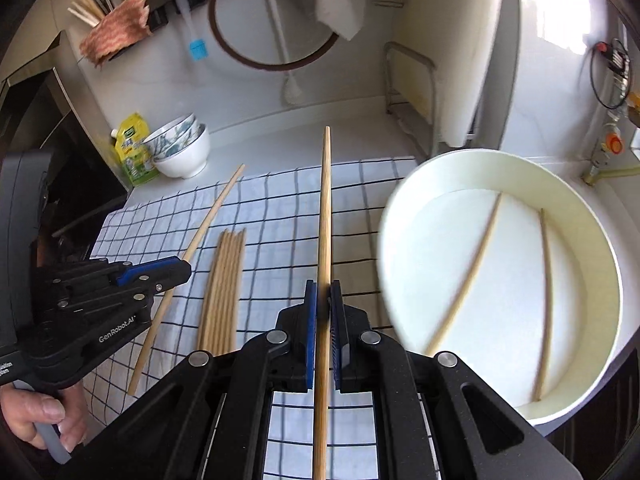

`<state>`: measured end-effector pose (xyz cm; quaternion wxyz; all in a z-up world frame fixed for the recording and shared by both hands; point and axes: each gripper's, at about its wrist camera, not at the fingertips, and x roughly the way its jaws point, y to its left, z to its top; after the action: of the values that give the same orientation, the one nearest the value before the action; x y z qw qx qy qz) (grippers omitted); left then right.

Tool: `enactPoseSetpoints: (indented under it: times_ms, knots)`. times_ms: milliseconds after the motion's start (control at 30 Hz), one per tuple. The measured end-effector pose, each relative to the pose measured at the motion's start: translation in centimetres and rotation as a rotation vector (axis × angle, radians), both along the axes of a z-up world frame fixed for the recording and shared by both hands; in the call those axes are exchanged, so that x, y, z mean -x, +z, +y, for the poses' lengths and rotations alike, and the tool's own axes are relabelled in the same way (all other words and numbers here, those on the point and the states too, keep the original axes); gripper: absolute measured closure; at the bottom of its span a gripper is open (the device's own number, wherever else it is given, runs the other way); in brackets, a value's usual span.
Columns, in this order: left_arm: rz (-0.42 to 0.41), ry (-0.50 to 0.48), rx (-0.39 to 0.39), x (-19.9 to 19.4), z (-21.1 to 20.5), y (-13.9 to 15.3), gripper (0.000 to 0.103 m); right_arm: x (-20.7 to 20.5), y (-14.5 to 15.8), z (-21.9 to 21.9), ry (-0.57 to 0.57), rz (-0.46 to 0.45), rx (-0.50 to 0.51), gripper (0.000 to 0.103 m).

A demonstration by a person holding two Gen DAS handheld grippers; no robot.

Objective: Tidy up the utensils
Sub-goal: 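Lift and carry both chopsticks over the white basin, then open both tools to release the chopsticks into the basin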

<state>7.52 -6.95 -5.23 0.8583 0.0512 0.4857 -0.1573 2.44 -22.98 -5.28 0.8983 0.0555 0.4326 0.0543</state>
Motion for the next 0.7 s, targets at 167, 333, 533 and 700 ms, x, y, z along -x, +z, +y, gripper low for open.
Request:
enactPoseSetpoints:
  times_ms: [167, 333, 533, 700]
  knots:
    - [-0.009, -0.117, 0.038, -1.0, -6.5, 1.1, 0.095, 0.6, -0.2, -6.4, -0.135, -0.002, 0.003, 0.097]
    - [-0.003, -0.211, 0.056, -2.1, -12.5, 1.5, 0.095, 0.6, -0.8, -11.7, -0.237, 0.008, -0.007, 0.097]
    - [0.000, -0.295, 0.041, -3.6, -18.3, 1.0, 0.095, -0.5, -2.2, -15.8, -0.301, 0.024, -0.042, 0.097]
    - [0.025, -0.341, 0.011, -5.2, -21.9, -0.6, 0.095, -1.6, -3.7, -17.3, -0.334, 0.054, -0.086, 0.097]
